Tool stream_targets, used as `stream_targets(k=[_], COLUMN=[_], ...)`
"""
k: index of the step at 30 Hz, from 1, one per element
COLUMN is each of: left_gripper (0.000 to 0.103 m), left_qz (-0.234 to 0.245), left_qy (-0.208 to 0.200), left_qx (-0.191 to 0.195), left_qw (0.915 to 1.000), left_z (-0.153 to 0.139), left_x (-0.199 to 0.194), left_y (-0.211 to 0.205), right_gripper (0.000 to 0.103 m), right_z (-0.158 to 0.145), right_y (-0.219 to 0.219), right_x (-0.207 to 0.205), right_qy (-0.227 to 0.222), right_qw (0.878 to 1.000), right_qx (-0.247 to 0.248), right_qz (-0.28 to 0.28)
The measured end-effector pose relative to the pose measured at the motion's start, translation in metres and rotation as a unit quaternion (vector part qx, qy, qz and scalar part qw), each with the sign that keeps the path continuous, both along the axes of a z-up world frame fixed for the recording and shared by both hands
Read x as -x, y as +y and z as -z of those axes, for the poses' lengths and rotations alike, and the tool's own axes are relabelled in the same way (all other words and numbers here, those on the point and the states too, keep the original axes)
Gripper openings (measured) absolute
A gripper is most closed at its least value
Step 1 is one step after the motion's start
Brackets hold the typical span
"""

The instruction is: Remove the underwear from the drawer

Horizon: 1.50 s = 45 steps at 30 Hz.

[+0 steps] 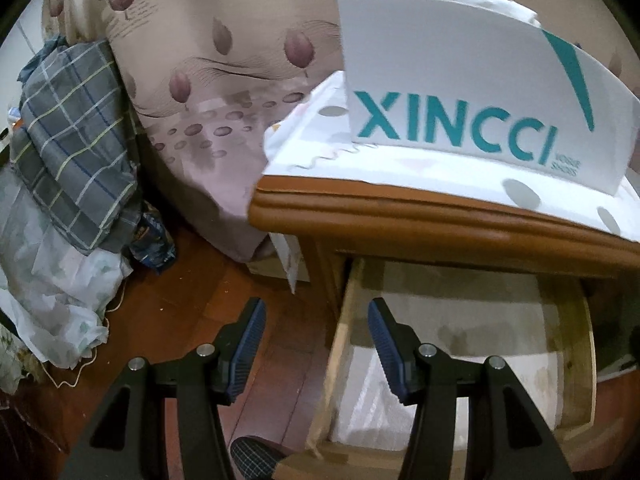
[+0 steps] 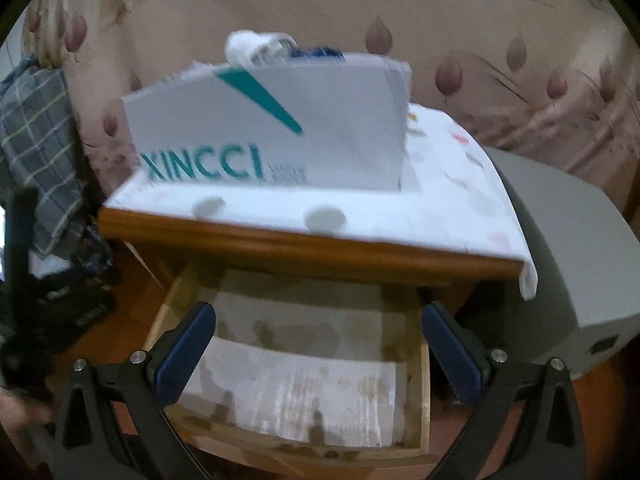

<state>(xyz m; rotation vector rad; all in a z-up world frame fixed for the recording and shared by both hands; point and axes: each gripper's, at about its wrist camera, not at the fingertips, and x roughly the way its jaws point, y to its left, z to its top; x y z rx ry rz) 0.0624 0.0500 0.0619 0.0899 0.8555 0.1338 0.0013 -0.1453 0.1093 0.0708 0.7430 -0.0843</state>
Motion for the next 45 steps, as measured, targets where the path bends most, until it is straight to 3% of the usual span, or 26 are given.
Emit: stream_targets(k=[5, 11, 18, 45], left_gripper=[0.055, 0.055, 0.055, 0.055], left_qz=[0.002, 0.002, 0.009, 0.028], left_qy=[0.018, 0.024, 0.034, 0.041], left_qx=[-0.001, -0.015, -0.010, 0.003], left_qw=[0.9998, 0.9996, 0.9993, 0.9987], left_z=[0.011, 0.019, 0.026, 0.031], left_x=[0.005, 0.010, 0.014, 0.013], left_y=[-0.006, -0.014, -0.021, -0.032], right_gripper=[0.102, 0.102, 0.102, 0.102], right_z=[0.027, 0.046, 0.047, 0.059], right_y=[-0.002, -0.009, -0.003, 0.007], right_x=[0.003, -0.001, 0.002, -0.004], right_qy=[-0.002, 0.015, 0.011, 0.039], right_qw=[1.000, 1.000, 1.000, 0.999], right_qx=[0.021, -0.009, 0.012, 0.013], right_qz=[0.000, 0.004, 0.001, -0.025])
